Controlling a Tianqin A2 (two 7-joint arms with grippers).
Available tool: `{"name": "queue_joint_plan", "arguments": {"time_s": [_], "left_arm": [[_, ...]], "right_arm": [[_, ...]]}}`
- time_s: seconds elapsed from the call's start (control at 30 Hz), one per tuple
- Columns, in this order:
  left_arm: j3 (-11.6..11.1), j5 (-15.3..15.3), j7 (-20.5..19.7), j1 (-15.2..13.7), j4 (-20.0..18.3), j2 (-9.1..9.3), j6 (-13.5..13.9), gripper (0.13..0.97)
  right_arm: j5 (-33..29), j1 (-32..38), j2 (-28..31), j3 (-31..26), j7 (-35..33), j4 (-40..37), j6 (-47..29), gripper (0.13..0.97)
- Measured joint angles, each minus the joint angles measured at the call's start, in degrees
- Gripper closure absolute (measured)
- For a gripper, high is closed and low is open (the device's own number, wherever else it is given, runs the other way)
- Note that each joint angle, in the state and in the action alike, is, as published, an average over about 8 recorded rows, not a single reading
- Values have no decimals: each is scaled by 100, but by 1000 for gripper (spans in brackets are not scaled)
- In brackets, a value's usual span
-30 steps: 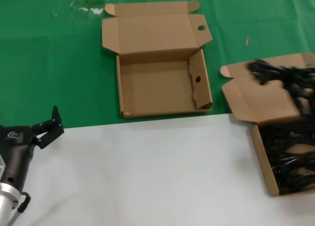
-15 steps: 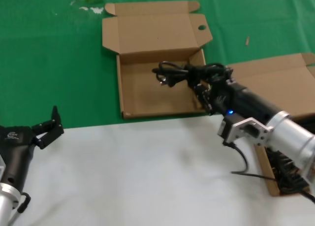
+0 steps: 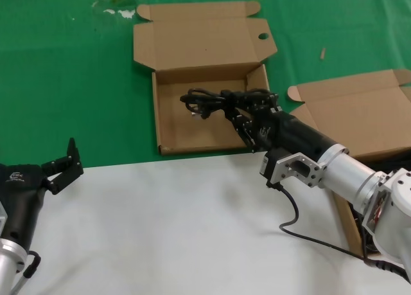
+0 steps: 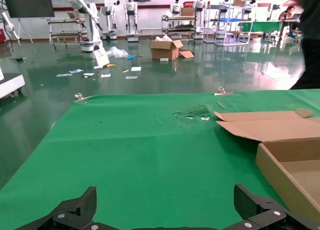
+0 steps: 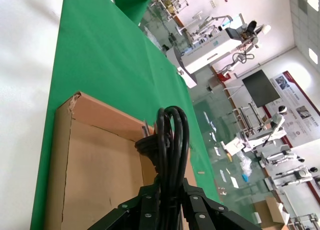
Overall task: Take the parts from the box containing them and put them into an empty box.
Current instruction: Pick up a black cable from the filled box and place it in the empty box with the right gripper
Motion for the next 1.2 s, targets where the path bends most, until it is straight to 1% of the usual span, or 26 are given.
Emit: {"name": "queue_joint_plan", "arguments": {"time_s": [0.27,0.53,0.57,0.83,0.87,1.13,1.2], "left_arm": [[0,0,0,0,0,0,0,132],[0,0,0,0,0,0,0,132],[0,0,0,0,0,0,0,132],[0,0,0,0,0,0,0,132],[0,0,0,0,0,0,0,132],[0,0,0,0,0,0,0,132],[0,0,0,0,0,0,0,132]], "right_arm": [[0,1,-1,0,-1,-2,0,857],[0,1,-1,0,-1,-2,0,754],[0,1,-1,0,-1,-2,0,754],[0,1,-1,0,-1,-2,0,584],[0,1,-1,0,-1,-2,0,584],[0,1,-1,0,-1,-2,0,377],[0,1,-1,0,-1,-2,0,377]]}}
